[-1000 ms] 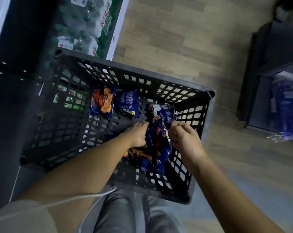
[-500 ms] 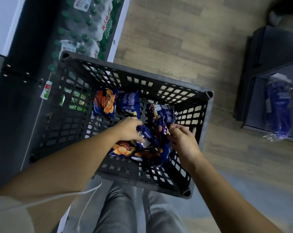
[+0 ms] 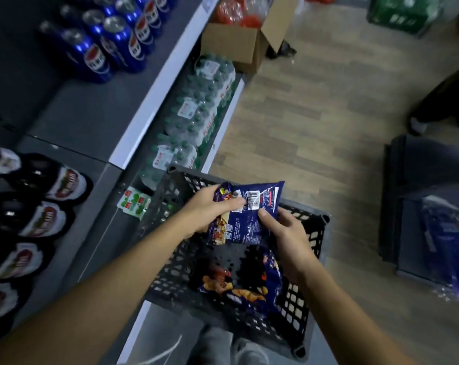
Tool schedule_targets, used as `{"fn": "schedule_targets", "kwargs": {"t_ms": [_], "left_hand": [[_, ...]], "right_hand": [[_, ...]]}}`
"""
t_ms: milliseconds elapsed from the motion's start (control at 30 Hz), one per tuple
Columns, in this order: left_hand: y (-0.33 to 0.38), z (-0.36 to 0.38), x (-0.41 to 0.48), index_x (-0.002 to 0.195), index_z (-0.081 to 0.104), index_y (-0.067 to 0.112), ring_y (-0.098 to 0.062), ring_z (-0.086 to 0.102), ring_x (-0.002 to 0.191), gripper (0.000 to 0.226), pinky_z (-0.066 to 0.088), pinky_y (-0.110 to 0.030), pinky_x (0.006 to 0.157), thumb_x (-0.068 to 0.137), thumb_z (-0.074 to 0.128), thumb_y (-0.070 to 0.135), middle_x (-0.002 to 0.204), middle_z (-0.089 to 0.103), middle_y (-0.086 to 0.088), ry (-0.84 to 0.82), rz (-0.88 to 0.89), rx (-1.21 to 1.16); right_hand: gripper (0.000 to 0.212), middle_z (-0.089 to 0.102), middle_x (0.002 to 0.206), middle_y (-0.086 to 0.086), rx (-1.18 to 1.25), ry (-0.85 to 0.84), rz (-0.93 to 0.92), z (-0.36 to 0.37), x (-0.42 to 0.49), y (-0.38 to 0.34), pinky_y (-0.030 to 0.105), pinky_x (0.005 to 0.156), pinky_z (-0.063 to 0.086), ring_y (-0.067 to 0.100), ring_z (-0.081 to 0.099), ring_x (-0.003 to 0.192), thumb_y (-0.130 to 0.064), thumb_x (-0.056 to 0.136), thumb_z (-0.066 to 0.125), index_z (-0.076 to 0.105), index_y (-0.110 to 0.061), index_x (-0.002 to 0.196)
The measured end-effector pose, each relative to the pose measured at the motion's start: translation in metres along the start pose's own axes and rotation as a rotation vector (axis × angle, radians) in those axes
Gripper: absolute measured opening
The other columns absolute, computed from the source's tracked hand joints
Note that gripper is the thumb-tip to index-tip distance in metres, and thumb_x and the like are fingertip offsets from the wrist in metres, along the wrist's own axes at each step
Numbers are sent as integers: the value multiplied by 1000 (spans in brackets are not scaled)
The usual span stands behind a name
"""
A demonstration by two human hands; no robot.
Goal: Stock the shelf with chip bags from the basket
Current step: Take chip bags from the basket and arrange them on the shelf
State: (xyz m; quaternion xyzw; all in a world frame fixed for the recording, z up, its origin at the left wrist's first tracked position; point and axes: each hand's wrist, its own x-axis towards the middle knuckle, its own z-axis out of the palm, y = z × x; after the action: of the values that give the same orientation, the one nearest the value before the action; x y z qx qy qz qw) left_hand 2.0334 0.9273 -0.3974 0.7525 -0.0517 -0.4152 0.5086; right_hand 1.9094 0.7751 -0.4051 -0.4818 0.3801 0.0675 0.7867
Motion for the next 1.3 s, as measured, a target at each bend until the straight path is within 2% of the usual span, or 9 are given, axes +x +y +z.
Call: {"fn": "schedule_targets", "kwargs": {"t_ms": [167,400,567,633,800,967,1067,1200,1300], "left_hand": [[63,-38,-58,110,67,36,-16,69,107,72,49,-47,102,54,74,81,111,74,7,173,168,-81],[126,-108,-146,110,67,24,-19,73,98,50,54,-49,94,67,83,45,106,76,3,457,337,-114],[157,-157,-214,105,68,18,-11,74,87,26,56,-24,74,81,78,12,97,78,7,650,431,-134],[165,-173,-245,105,68,18,-12,74,88,25,55,-24,75,82,77,13,97,78,7,718,450,-131],[175,-208,-319,109,68,21,-14,74,93,33,57,-37,88,79,80,25,100,77,7,911,481,-151],[174,-230,-388,98,59,35,10,63,98,30,48,-15,86,82,80,21,89,71,28,1028,523,-215],[164,-241,-417,114,63,29,-16,68,109,52,54,-37,96,68,86,34,112,74,5,1104,556,-313],[150,-246,-441,117,61,22,-19,71,102,53,59,-29,81,67,78,25,108,74,7,1169,636,-403],[143,-246,-454,119,60,24,-18,72,102,58,57,-30,84,66,82,27,111,74,4,1227,645,-413]], "right_hand": [[26,77,110,12,-7,-87,-169,55,-20,-61,44,84,59,31,75,99,-21,97,65,65,-10,120],[37,76,108,16,2,-337,-289,153,-57,-131,48,87,59,33,75,96,-24,88,70,65,-5,118],[35,76,110,17,-35,-514,-326,225,-91,-160,50,85,60,36,74,99,-23,91,68,64,-3,119],[35,75,112,18,-48,-587,-341,254,-107,-169,61,94,54,42,70,106,-24,90,69,65,-4,118],[42,73,116,21,-35,-775,-337,327,-149,-180,52,93,56,38,71,106,-22,87,69,62,0,122],[42,74,114,21,-48,-902,-277,388,-188,-180,50,91,57,39,71,105,-25,87,68,65,-2,121],[40,73,116,23,-34,-970,-222,417,-209,-174,56,101,51,42,69,111,-22,93,66,63,0,125],[45,69,120,29,15,-1035,-125,449,-233,-160,61,107,46,46,64,116,-17,93,65,58,7,130],[44,69,120,29,-1,-1079,-87,462,-246,-152,61,106,46,46,65,116,-18,93,64,58,6,129]]}}
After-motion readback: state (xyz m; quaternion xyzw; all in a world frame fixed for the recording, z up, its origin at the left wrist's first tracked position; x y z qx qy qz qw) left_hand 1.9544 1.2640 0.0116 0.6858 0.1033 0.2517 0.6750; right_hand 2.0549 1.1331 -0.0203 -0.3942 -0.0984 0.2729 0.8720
